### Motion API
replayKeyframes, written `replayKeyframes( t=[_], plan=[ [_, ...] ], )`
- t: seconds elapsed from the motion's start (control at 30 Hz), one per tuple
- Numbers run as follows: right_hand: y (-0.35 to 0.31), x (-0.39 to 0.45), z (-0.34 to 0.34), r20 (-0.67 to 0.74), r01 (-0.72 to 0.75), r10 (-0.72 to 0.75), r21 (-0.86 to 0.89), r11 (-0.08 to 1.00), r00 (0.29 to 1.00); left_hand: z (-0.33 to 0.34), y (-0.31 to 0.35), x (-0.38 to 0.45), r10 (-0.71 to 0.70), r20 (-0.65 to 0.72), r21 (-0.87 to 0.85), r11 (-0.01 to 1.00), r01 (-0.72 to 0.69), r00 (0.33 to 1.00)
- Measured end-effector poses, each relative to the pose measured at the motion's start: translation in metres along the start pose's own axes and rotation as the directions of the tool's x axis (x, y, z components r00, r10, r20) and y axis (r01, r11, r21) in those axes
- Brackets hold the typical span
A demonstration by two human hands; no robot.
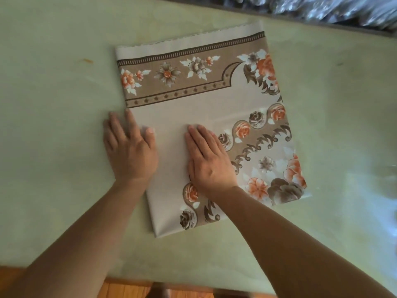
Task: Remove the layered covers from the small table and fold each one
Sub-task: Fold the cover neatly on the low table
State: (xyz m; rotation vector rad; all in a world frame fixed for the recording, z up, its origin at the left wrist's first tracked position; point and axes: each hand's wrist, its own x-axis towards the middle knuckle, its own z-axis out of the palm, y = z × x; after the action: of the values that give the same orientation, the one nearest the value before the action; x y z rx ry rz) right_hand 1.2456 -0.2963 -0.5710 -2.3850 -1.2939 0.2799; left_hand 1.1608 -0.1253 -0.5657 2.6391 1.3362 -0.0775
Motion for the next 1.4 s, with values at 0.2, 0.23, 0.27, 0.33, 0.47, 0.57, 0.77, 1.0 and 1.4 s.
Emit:
replayKeyframes(
  t=[0.2, 0.23, 0.27, 0.33, 0.47, 0.57, 0.77, 1.0, 1.4],
  plan=[
    [0.060, -0.041, -0.077, 0.000, -0.473, 0.475, -0.092, 0.876, 0.880, -0.020, -0.005, -0.132, -0.294, 0.287, -0.385, 0.836, 0.391, 0.912],
    [0.076, -0.056, -0.093, -0.017, -0.616, 0.618, -0.107, 0.781, 0.786, -0.020, -0.010, -0.145, -0.309, 0.323, -0.413, 0.805, 0.427, 0.895],
    [0.088, -0.070, -0.106, -0.004, -0.724, 0.727, -0.100, 0.683, 0.686, -0.019, -0.014, -0.153, -0.328, 0.352, -0.425, 0.778, 0.461, 0.877],
    [0.095, -0.089, -0.120, 0.061, -0.829, 0.831, -0.058, 0.556, 0.553, -0.025, -0.013, -0.155, -0.389, 0.399, -0.425, 0.724, 0.543, 0.830],
    [0.098, -0.096, -0.128, 0.086, -0.868, 0.864, 0.063, 0.492, 0.496, -0.050, 0.002, -0.149, -0.308, 0.788, -0.502, 0.179, 0.846, 0.532],
    [0.097, -0.108, -0.135, 0.112, -0.920, 0.930, 0.230, 0.318, 0.350, -0.069, -0.009, -0.153, -0.114, 0.876, -0.472, -0.002, 0.882, 0.468],
    [0.048, -0.183, -0.128, 0.438, -0.873, 0.889, 0.475, -0.105, 0.131, -0.094, -0.069, -0.190, -0.127, 0.897, -0.409, 0.133, 0.903, 0.424],
    [-0.018, -0.194, -0.088, 0.217, -0.241, 0.251, -0.071, 0.968, 0.943, -0.090, -0.143, -0.230, -0.142, 0.909, -0.332, 0.316, 0.889, 0.391],
    [-0.001, -0.144, -0.068, 0.368, 0.033, 0.099, -0.337, 0.941, 0.925, -0.096, -0.187, -0.164, 0.488, 0.434, -0.379, 0.862, -0.337, 0.757]
  ],
)
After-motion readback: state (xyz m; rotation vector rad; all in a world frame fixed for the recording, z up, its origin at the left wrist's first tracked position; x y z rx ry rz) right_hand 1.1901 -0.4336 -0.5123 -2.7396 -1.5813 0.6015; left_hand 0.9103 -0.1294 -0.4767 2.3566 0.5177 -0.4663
